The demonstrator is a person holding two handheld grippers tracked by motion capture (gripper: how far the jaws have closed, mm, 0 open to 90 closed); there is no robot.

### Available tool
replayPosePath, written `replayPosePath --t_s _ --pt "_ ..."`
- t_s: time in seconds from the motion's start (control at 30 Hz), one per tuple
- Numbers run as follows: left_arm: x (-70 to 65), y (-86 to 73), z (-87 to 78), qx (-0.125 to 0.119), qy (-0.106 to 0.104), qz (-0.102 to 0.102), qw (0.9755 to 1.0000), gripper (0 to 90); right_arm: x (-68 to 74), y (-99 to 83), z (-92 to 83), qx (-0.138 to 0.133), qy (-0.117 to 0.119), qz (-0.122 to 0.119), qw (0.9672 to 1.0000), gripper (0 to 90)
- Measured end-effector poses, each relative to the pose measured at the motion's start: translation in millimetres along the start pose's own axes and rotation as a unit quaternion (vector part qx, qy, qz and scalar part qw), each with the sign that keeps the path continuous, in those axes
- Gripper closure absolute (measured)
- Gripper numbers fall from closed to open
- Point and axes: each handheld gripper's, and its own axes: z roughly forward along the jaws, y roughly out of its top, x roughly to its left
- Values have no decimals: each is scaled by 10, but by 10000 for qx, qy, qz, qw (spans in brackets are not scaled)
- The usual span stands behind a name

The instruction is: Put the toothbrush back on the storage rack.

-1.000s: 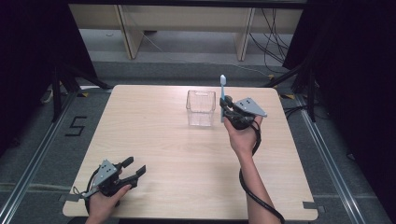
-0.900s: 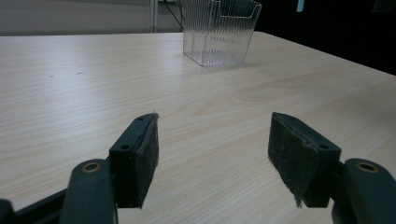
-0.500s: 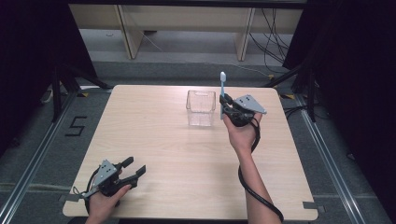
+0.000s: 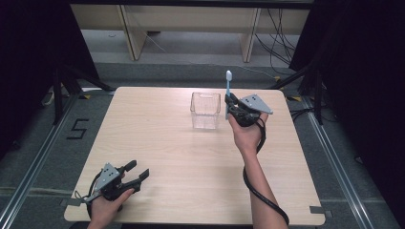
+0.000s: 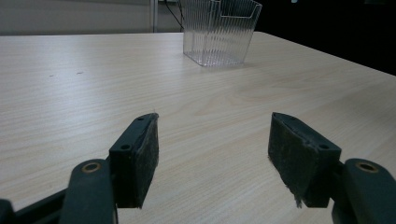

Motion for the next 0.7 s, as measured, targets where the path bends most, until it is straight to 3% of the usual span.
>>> replayPosePath --t_s 0.1,0.13,0.3,0.4,0.7 --pt "2 2 1 4 8 19 10000 332 6 5 4 49 -15 72 10000 786" --pt "1 1 2 1 8 14 10000 332 -17 8 15 -3 -17 -72 10000 786" --pt "0 0 0 1 4 -6 10000 332 -9 5 34 -1 -28 85 10000 786" --pt "0 1 1 7 15 11 10000 332 -26 11 51 -14 -16 -13 10000 786" --pt "4 -1 3 -21 -18 -5 10000 332 -18 23 101 -7 -31 168 9999 786"
